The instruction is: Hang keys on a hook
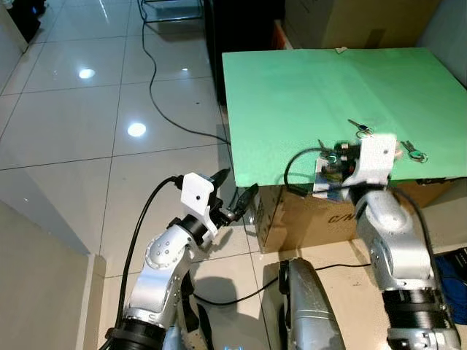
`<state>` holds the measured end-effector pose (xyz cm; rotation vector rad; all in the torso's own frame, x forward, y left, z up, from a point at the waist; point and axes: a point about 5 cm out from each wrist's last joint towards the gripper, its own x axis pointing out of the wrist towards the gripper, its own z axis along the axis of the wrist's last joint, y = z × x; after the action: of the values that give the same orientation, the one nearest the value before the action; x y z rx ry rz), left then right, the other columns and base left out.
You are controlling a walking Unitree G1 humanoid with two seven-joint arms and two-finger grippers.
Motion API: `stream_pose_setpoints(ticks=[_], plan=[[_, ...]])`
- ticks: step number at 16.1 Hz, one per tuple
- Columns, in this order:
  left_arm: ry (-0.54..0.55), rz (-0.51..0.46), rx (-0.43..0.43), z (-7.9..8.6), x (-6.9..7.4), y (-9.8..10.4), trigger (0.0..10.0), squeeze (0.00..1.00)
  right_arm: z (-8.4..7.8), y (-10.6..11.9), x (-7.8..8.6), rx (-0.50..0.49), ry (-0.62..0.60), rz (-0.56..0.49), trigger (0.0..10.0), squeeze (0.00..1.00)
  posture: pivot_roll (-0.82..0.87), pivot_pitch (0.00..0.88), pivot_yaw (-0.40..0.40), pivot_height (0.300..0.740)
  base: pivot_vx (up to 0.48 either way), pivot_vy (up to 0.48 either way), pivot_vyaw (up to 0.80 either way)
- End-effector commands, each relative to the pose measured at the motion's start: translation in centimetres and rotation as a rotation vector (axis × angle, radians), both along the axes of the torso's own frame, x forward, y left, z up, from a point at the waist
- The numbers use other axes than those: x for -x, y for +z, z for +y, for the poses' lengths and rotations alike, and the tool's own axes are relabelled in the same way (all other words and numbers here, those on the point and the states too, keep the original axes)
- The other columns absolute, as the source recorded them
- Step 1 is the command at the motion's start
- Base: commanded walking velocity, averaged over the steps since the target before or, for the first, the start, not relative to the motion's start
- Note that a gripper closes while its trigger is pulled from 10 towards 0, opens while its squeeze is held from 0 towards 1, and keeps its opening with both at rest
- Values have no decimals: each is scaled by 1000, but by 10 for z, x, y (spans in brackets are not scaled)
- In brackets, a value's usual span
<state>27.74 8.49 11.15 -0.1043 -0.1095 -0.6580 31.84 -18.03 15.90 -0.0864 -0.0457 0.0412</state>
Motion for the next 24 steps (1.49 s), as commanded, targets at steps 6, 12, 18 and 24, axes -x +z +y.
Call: stream_pose_setpoints(ticks=[6, 12, 18, 24], plan=[[2, 23, 5, -1, -1, -4, 10000, 0, 8, 5, -3, 92, 49, -26, 10000, 0, -237, 137, 39, 588, 0, 0, 0], [2, 21, 1, 0, -1, -5, 10000, 0, 11, -12, 1, -62, 32, 58, 10000, 1000, -236, 140, 43, 588, 0, 0, 0], [3, 20, 3, 0, 0, -5, 10000, 0, 12, -18, 17, 4, -42, 62, 10000, 1000, -242, 143, 40, 588, 0, 0, 0], [-1, 19, 3, -1, -1, -4, 10000, 0, 2, -31, 10, -69, -70, 139, 10000, 0, -242, 143, 44, 588, 0, 0, 0]])
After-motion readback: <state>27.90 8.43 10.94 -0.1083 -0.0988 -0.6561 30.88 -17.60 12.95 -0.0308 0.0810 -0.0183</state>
